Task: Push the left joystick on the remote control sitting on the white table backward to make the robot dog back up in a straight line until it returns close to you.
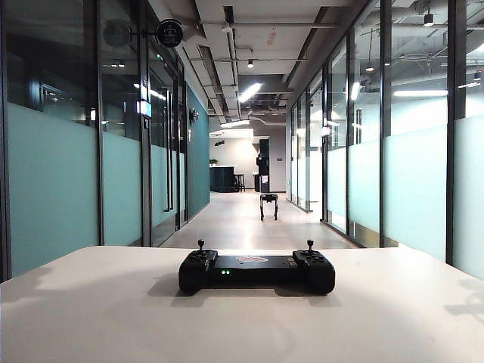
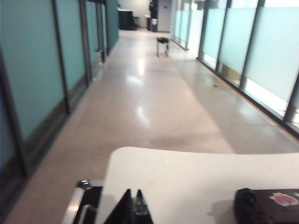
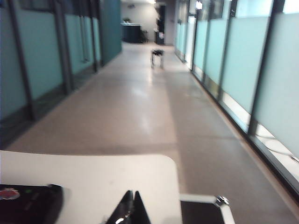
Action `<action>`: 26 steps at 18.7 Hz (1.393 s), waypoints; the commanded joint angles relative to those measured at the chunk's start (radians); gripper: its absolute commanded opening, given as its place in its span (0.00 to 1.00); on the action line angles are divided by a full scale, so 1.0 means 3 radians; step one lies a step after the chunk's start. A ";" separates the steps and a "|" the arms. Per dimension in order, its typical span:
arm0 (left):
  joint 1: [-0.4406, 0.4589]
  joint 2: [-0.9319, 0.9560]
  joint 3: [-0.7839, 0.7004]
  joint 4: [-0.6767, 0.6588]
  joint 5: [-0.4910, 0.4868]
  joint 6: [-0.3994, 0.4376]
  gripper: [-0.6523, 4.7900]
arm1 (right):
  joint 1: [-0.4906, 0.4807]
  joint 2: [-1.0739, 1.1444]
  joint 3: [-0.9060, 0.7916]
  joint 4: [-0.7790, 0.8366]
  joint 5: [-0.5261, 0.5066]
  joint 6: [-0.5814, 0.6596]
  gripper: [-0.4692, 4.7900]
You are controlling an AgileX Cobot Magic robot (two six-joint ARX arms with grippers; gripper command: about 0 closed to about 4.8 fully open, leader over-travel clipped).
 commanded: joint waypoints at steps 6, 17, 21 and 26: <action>-0.0266 0.0973 0.0338 0.0520 0.0158 -0.0013 0.11 | 0.0006 0.0450 0.0050 0.0403 -0.0308 -0.0017 0.09; -0.0533 0.1593 0.0509 0.0727 0.0245 -0.0013 0.11 | 0.0591 0.1021 0.0050 0.0807 -0.0071 -0.0020 0.09; -0.0533 0.1742 0.0552 0.0724 0.0245 -0.0013 0.11 | 0.0849 0.1319 0.0050 0.0958 0.0008 -0.0019 0.09; -0.0533 0.2018 0.0701 0.0726 0.0256 -0.0011 0.11 | 0.0960 0.1720 0.0050 0.1274 0.0041 -0.0019 0.09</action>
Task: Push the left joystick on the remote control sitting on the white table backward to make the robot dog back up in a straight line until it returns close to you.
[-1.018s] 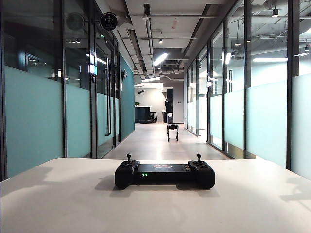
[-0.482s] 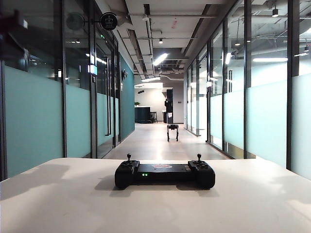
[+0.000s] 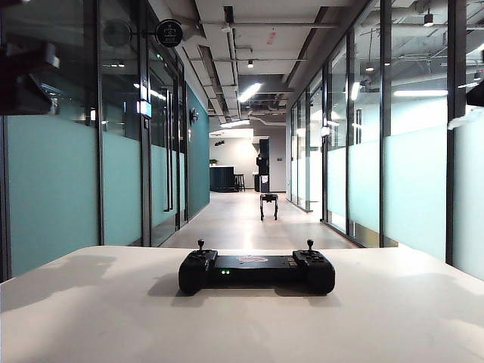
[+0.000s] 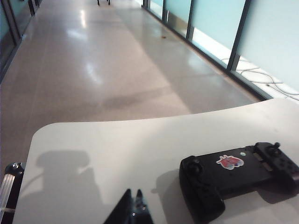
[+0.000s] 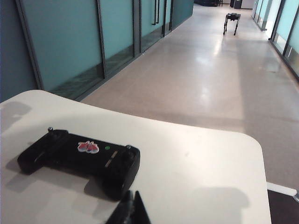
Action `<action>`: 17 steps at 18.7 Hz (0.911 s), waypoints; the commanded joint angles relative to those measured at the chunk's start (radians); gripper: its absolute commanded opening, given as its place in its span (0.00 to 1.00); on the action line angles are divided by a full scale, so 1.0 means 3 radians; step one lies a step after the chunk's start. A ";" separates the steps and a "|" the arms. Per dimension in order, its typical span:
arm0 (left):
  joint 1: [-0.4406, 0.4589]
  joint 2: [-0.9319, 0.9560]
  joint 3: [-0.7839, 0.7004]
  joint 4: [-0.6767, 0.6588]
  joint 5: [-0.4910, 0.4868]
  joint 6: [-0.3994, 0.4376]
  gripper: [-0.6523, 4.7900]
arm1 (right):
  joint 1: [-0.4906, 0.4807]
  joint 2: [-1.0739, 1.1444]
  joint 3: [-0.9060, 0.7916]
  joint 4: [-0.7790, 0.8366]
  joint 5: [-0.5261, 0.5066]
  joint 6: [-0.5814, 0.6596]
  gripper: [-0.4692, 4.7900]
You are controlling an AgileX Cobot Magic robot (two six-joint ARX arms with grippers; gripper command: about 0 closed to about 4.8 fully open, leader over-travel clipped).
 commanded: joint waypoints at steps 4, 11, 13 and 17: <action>-0.0003 0.0347 0.0281 0.0039 0.0179 -0.0013 0.11 | 0.0023 0.0402 0.0015 0.0472 0.0056 -0.0005 0.09; -0.0006 0.0764 0.0530 0.0045 0.0567 -0.0011 0.11 | 0.0061 0.1026 0.0018 0.1057 0.0047 -0.0005 0.09; -0.0037 0.0832 0.0535 0.0046 0.0587 -0.0010 0.11 | 0.0109 0.1246 0.0019 0.1251 0.0052 -0.0005 0.09; -0.0066 0.0964 0.0538 0.0052 0.0665 -0.0010 0.11 | 0.0230 0.1686 0.0095 0.1481 0.0057 -0.0003 0.09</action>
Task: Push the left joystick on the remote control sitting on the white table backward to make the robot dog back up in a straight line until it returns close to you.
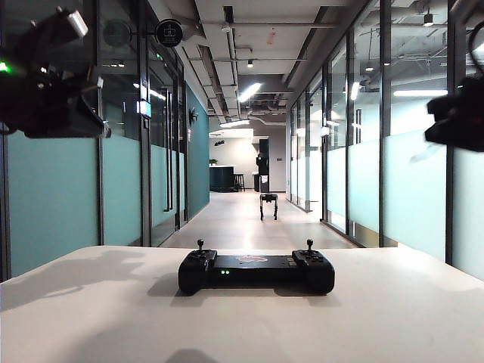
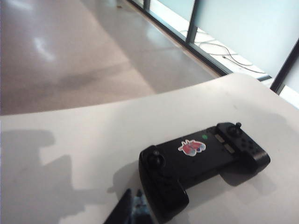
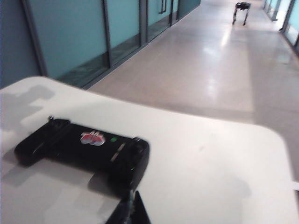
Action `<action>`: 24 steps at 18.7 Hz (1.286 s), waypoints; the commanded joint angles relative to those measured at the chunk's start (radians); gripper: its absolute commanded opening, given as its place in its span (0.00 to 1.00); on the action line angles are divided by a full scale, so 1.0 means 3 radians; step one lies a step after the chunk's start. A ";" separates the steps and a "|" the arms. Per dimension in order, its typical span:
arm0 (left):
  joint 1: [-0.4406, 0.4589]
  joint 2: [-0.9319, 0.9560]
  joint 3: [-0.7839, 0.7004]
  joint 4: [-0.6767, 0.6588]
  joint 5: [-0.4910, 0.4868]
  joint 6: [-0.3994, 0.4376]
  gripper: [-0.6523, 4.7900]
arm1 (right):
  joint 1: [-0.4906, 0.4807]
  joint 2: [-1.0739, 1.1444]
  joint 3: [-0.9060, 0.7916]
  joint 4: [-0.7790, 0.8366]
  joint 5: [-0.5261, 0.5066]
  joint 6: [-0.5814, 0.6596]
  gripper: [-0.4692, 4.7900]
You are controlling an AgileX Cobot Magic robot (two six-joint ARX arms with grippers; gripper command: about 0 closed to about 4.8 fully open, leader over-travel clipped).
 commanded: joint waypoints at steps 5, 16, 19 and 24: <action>-0.0024 0.0233 0.0086 0.0046 0.0113 -0.0010 0.11 | 0.0125 0.0702 0.0432 0.0164 -0.0017 0.0013 0.09; -0.0058 0.0866 0.0600 0.0042 0.0286 -0.0011 0.11 | 0.0173 0.1815 0.0916 0.0420 -0.0004 0.0223 0.09; -0.0058 0.0927 0.0600 0.0066 0.0286 -0.0010 0.11 | 0.0174 0.2064 0.1019 0.0430 -0.0004 0.0223 0.09; -0.0058 0.0964 0.0600 0.0081 0.0286 -0.0010 0.11 | 0.0211 0.2481 0.1246 0.0430 -0.0008 0.0324 0.37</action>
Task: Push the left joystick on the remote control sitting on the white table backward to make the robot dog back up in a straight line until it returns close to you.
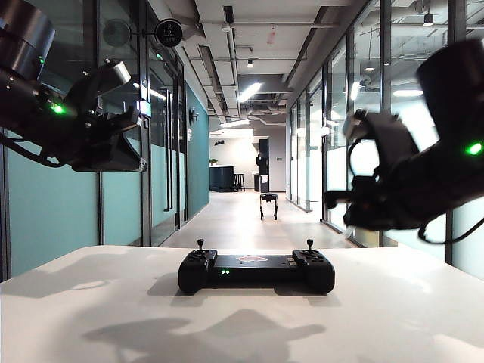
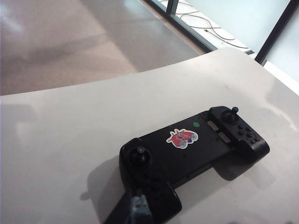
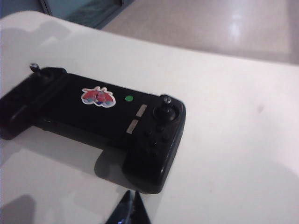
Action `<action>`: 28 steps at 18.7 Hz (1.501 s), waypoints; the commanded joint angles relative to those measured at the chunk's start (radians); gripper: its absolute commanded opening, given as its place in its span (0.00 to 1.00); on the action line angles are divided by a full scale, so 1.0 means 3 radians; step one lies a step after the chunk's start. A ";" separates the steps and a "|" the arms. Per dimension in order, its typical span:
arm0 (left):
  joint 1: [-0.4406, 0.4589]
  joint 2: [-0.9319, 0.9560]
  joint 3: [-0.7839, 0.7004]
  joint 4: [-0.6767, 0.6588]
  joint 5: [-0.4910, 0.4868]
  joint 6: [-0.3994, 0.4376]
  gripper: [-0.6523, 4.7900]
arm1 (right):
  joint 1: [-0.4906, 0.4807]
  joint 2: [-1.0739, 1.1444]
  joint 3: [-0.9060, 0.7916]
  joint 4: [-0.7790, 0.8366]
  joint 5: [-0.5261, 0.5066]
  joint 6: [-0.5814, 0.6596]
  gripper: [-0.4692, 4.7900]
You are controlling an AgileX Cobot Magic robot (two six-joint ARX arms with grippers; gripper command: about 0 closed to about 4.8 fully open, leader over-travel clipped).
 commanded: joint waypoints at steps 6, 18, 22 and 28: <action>-0.0005 -0.0005 0.0013 0.0058 0.0046 -0.0010 0.11 | 0.0080 0.0460 0.0300 0.0047 0.0019 0.0189 0.69; -0.0005 -0.0005 0.0013 0.0066 0.0048 -0.0010 0.11 | 0.0078 0.0852 0.0746 -0.0189 0.0104 0.0309 0.76; -0.0005 -0.0004 0.0013 0.0065 0.0047 -0.0009 0.11 | 0.0076 0.0952 0.0894 -0.0278 0.0104 0.0308 0.76; -0.0005 -0.0004 0.0013 0.0065 0.0048 -0.0009 0.11 | 0.0060 0.1115 0.1059 -0.0374 0.0177 0.0308 0.72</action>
